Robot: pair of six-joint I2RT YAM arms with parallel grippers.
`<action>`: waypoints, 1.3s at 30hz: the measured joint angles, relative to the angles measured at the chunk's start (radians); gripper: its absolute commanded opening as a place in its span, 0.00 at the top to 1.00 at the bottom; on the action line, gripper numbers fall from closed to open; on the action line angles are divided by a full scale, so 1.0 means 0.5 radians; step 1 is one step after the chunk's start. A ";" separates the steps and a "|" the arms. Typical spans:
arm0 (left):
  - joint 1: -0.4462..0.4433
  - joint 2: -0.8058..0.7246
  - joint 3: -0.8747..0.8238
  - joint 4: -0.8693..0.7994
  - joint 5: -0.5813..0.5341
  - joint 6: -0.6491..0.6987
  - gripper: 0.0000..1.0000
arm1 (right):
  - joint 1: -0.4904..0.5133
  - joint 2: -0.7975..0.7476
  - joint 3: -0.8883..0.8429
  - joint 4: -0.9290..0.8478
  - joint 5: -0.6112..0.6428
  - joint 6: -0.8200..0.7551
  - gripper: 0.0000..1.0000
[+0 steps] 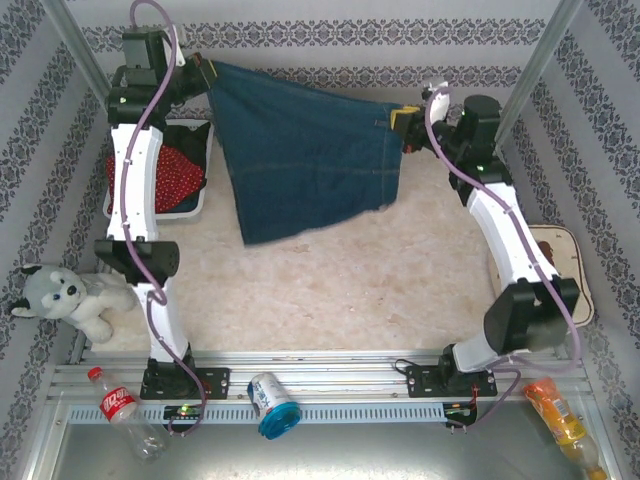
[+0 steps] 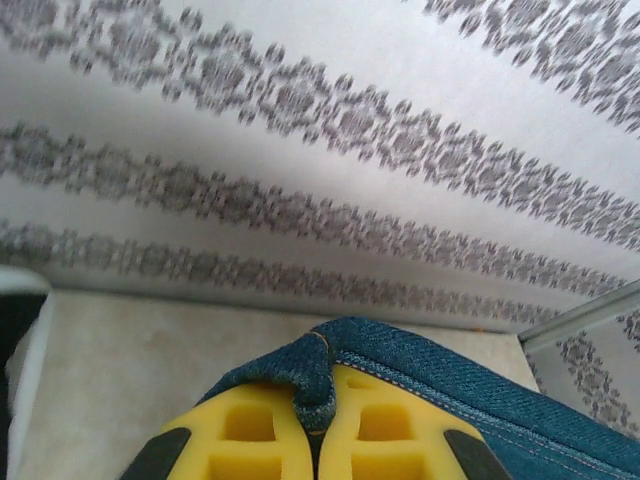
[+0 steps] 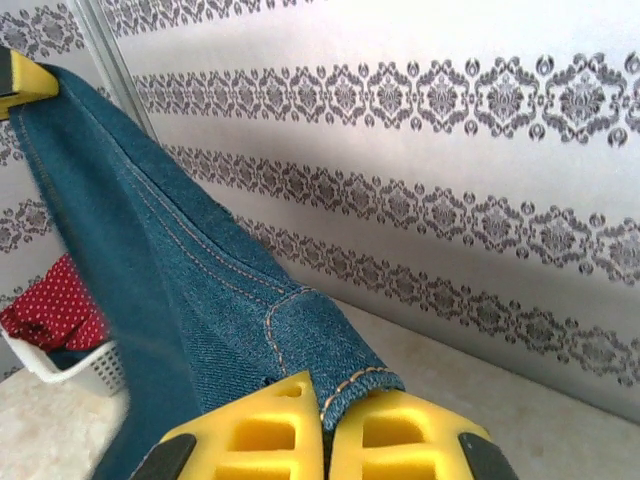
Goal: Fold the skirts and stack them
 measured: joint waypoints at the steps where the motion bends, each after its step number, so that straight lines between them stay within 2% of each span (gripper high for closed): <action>1: 0.002 0.031 0.057 0.010 0.014 0.015 1.00 | -0.008 0.039 0.056 0.002 -0.019 -0.023 1.00; 5: 0.011 -0.017 0.036 0.026 0.057 0.096 1.00 | -0.026 0.056 0.125 -0.016 -0.106 -0.223 1.00; 7: 0.011 -0.108 -0.107 0.040 0.082 0.147 1.00 | -0.024 0.016 0.063 -0.015 -0.130 -0.378 1.00; 9: 0.011 -0.272 -0.419 0.098 0.105 0.188 1.00 | -0.011 -0.075 -0.108 -0.025 -0.142 -0.565 1.00; 12: 0.011 -0.666 -1.267 0.351 0.127 0.208 0.88 | 0.053 -0.251 -0.488 -0.080 -0.117 -0.869 0.91; 13: 0.011 -0.826 -1.630 0.465 0.125 0.206 0.83 | 0.092 -0.317 -0.646 -0.106 -0.095 -0.964 0.85; 14: 0.012 -0.986 -1.990 0.578 0.114 0.187 0.71 | 0.143 -0.386 -0.806 -0.159 -0.075 -1.050 0.75; 16: 0.016 -1.257 -2.583 0.685 0.071 0.147 0.44 | 0.243 -0.510 -1.083 -0.293 -0.053 -1.148 0.48; 17: 0.021 -1.417 -2.893 0.722 0.038 0.113 0.34 | 0.297 -0.591 -1.221 -0.375 -0.050 -1.180 0.42; 19: 0.027 -1.720 -3.351 0.702 -0.019 0.040 0.13 | 0.363 -0.768 -1.415 -0.522 -0.068 -1.161 0.03; 21: 0.032 -2.066 -3.674 0.646 -0.059 -0.043 0.03 | 0.382 -1.003 -1.572 -0.580 -0.089 -1.070 0.02; 24: 0.032 -2.367 -3.755 0.578 -0.101 -0.147 0.00 | 0.389 -1.225 -1.652 -0.531 -0.114 -0.890 0.02; 28: 0.011 -2.336 -3.677 0.640 -0.127 -0.285 0.00 | 0.414 -1.151 -1.594 -0.324 -0.037 -0.426 0.02; 33: -0.239 -1.822 -3.524 0.762 -0.203 -0.445 0.00 | 0.425 -0.717 -1.366 -0.275 0.410 0.347 0.02; 37: -0.428 -1.408 -3.352 0.817 -0.243 -0.500 0.00 | 0.433 -0.454 -1.360 -0.230 0.536 0.857 0.02; 39: -0.465 -1.245 -3.304 0.868 -0.259 -0.546 0.00 | 0.456 -0.311 -1.360 -0.269 0.597 1.070 0.06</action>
